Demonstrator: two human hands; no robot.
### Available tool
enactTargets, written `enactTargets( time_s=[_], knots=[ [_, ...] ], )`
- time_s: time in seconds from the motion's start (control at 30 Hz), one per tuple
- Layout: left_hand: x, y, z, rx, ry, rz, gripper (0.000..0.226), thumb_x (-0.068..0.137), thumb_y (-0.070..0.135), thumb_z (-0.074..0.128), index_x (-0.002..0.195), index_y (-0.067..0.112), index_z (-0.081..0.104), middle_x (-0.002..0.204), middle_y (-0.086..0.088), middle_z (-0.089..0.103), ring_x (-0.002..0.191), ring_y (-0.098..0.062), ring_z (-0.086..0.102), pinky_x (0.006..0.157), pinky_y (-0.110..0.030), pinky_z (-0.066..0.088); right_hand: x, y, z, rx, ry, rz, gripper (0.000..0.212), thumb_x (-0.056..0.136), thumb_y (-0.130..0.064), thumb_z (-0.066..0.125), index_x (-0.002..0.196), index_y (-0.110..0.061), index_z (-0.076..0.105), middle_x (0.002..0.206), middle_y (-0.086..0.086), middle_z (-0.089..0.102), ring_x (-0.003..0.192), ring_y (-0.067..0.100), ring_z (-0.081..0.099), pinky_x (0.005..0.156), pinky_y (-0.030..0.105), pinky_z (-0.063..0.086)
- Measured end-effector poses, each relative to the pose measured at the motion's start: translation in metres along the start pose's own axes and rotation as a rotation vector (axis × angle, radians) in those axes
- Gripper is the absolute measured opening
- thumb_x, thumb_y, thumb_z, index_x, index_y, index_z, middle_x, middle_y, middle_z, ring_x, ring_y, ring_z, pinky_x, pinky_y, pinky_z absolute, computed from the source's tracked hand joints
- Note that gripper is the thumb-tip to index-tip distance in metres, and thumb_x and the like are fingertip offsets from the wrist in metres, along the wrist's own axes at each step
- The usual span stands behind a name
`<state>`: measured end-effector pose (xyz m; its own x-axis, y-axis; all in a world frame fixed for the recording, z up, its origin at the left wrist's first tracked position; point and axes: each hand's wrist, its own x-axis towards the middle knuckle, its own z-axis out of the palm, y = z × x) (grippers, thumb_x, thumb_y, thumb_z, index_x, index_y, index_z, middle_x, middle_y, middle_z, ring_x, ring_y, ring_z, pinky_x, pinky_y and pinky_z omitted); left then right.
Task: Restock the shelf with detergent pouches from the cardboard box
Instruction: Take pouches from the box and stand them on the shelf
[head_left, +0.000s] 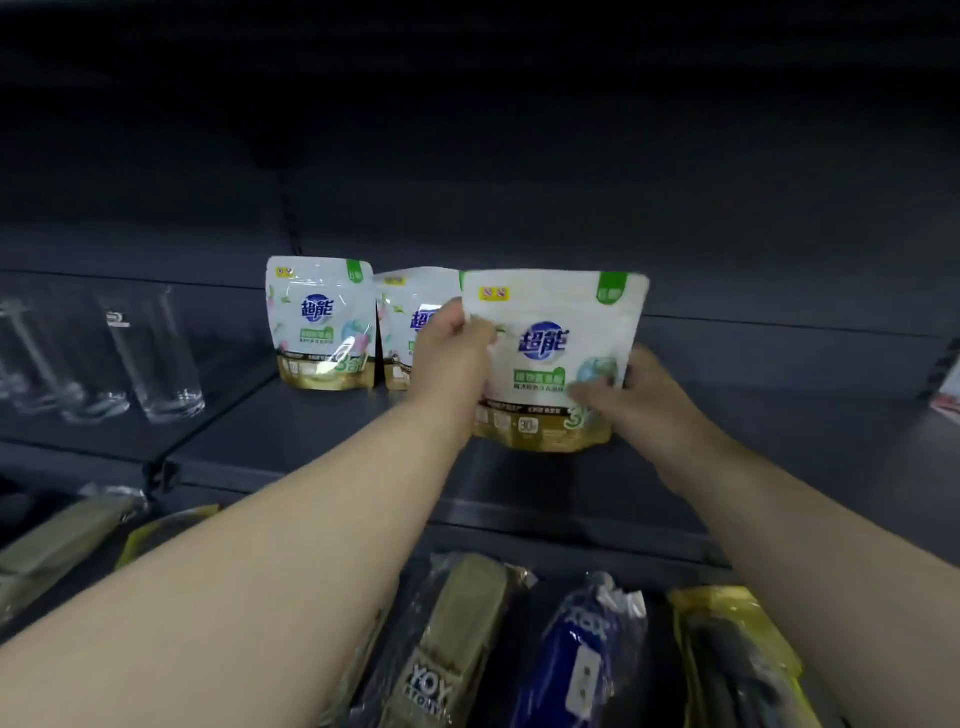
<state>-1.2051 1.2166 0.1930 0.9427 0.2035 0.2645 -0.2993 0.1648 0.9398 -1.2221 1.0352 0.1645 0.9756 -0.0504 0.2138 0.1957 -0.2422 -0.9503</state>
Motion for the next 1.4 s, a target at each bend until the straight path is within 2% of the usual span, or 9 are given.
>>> enactTargets(
  time_s=[0.13, 0.27, 0.4, 0.53, 0.77, 1.0, 1.1, 1.2, 1.4],
  knots=[
    [-0.006, -0.055, 0.002, 0.105, -0.072, -0.035, 0.02, 0.089, 0.019, 0.065, 0.106, 0.03, 0.064, 0.101, 0.008, 0.073, 0.103, -0.014, 0.068, 0.093, -0.037, 0.055, -0.002, 0.052, -0.003, -0.147, 0.068, 0.02, 0.025, 0.087, -0.019, 0.071, 0.107, -0.029, 0.061, 0.104, -0.012, 0.072, 0.101, 0.005, 0.066, 0.088, 0.03, 0.055],
    [-0.006, -0.073, -0.004, 0.268, -0.031, 0.029, 0.046, 0.09, 0.017, 0.069, 0.131, 0.025, 0.05, 0.098, 0.021, 0.058, 0.1, -0.005, 0.059, 0.077, -0.008, 0.046, 0.014, 0.059, 0.003, -0.215, 0.172, 0.008, 0.027, 0.088, -0.016, 0.071, 0.11, -0.026, 0.06, 0.103, -0.012, 0.07, 0.097, 0.009, 0.066, 0.085, 0.033, 0.054],
    [-0.005, -0.076, 0.001, 0.406, 0.011, 0.05, 0.044, 0.09, 0.007, 0.065, 0.13, 0.022, 0.052, 0.095, 0.013, 0.051, 0.096, -0.012, 0.055, 0.067, -0.007, 0.04, 0.026, 0.056, 0.008, -0.28, 0.233, 0.008, 0.024, 0.09, -0.02, 0.067, 0.11, -0.024, 0.055, 0.091, -0.011, 0.063, 0.079, 0.006, 0.059, 0.058, 0.023, 0.044],
    [-0.003, -0.076, 0.002, 0.495, -0.002, 0.069, 0.044, 0.09, 0.004, 0.059, 0.129, 0.025, 0.055, 0.107, 0.008, 0.049, 0.093, -0.008, 0.053, 0.068, -0.011, 0.04, 0.032, 0.057, 0.007, -0.307, 0.252, -0.001, 0.025, 0.092, -0.02, 0.066, 0.112, -0.021, 0.052, 0.086, -0.012, 0.057, 0.073, 0.0, 0.054, 0.052, 0.02, 0.036],
    [-0.005, -0.077, 0.002, 0.443, -0.019, 0.025, 0.051, 0.089, -0.001, 0.055, 0.131, 0.028, 0.053, 0.118, 0.006, 0.054, 0.103, -0.013, 0.057, 0.069, -0.014, 0.042, 0.031, 0.058, 0.012, -0.328, 0.222, 0.004, 0.042, 0.086, -0.015, 0.068, 0.12, -0.025, 0.046, 0.099, -0.007, 0.067, 0.088, 0.014, 0.066, 0.054, 0.02, 0.042],
    [-0.011, -0.072, -0.001, 0.4, -0.019, 0.037, 0.04, 0.09, 0.0, 0.056, 0.102, 0.038, 0.048, 0.087, 0.026, 0.049, 0.079, 0.004, 0.052, 0.059, -0.008, 0.038, 0.028, 0.054, 0.013, -0.307, 0.232, 0.014, 0.043, 0.084, -0.019, 0.073, 0.117, -0.026, 0.046, 0.091, -0.014, 0.063, 0.092, 0.015, 0.066, 0.056, 0.019, 0.043],
    [-0.011, -0.072, -0.004, 0.443, 0.04, 0.045, 0.033, 0.089, 0.009, 0.061, 0.076, 0.036, 0.046, 0.081, 0.017, 0.05, 0.078, -0.006, 0.053, 0.057, -0.012, 0.038, 0.024, 0.056, 0.016, -0.265, 0.279, 0.005, 0.049, 0.079, -0.025, 0.078, 0.113, -0.032, 0.043, 0.111, -0.005, 0.063, 0.099, 0.016, 0.065, 0.07, 0.028, 0.053],
    [-0.013, -0.072, -0.009, 0.468, 0.062, 0.014, 0.014, 0.089, 0.023, 0.065, 0.092, 0.033, 0.056, 0.1, 0.009, 0.059, 0.087, -0.008, 0.056, 0.061, -0.016, 0.04, 0.012, 0.054, 0.018, -0.266, 0.378, 0.017, 0.058, 0.076, -0.033, 0.08, 0.122, -0.028, 0.046, 0.122, -0.001, 0.054, 0.104, 0.015, 0.06, 0.085, 0.038, 0.055],
    [-0.055, -0.062, -0.023, 0.4, 0.083, 0.072, 0.011, 0.09, 0.02, 0.066, 0.1, 0.022, 0.068, 0.093, 0.01, 0.068, 0.088, -0.007, 0.064, 0.07, -0.016, 0.046, -0.039, 0.036, 0.04, -0.124, 0.292, -0.052, 0.014, 0.085, -0.029, 0.073, 0.092, -0.024, 0.062, 0.09, -0.005, 0.069, 0.082, 0.007, 0.067, 0.073, 0.026, 0.053]
  ],
)
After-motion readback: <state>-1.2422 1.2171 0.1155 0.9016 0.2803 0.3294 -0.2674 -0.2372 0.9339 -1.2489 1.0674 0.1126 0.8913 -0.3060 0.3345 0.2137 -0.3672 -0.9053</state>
